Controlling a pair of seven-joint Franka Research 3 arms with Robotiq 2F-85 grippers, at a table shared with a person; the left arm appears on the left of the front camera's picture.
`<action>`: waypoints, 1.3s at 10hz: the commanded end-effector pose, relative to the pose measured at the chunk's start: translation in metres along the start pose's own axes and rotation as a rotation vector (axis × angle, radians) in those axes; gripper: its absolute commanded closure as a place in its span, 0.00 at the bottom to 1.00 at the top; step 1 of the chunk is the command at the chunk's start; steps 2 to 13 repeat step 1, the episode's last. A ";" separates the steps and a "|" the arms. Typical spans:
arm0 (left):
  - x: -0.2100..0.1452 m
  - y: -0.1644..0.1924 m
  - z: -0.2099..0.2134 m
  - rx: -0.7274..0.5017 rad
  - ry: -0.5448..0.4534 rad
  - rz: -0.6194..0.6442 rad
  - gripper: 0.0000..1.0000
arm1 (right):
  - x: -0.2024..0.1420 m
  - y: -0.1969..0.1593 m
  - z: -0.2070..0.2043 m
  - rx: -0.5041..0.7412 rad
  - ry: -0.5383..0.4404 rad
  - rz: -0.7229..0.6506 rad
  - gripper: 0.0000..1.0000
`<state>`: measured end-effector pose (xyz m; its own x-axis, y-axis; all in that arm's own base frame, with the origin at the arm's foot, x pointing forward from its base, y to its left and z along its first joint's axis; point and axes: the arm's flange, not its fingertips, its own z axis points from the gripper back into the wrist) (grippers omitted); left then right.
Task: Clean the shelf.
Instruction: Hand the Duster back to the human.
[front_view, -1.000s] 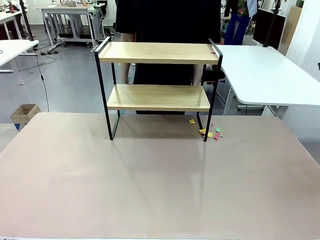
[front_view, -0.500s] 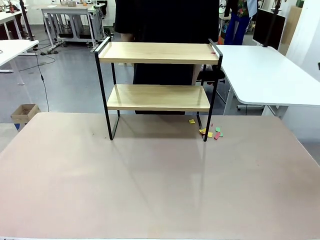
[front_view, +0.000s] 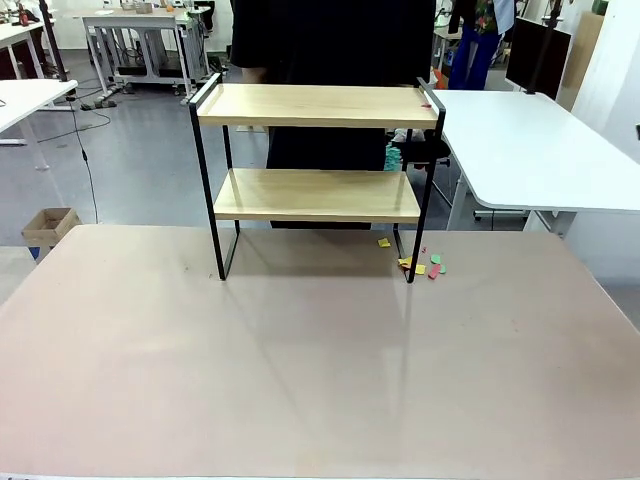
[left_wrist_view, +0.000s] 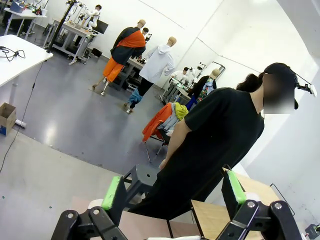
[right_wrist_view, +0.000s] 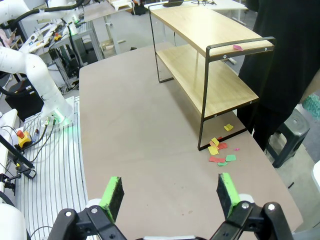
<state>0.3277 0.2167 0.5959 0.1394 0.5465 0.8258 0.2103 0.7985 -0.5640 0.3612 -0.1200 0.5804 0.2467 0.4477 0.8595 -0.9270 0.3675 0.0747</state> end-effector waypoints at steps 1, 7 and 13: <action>-0.002 -0.001 -0.001 0.001 -0.017 0.003 0.00 | 0.001 0.001 0.002 -0.001 -0.004 0.017 0.00; -0.002 -0.001 -0.001 0.001 -0.017 0.003 0.00 | 0.001 0.001 0.002 -0.001 -0.004 0.017 0.00; -0.002 -0.001 -0.001 0.001 -0.017 0.003 0.00 | 0.001 0.001 0.002 -0.001 -0.004 0.017 0.00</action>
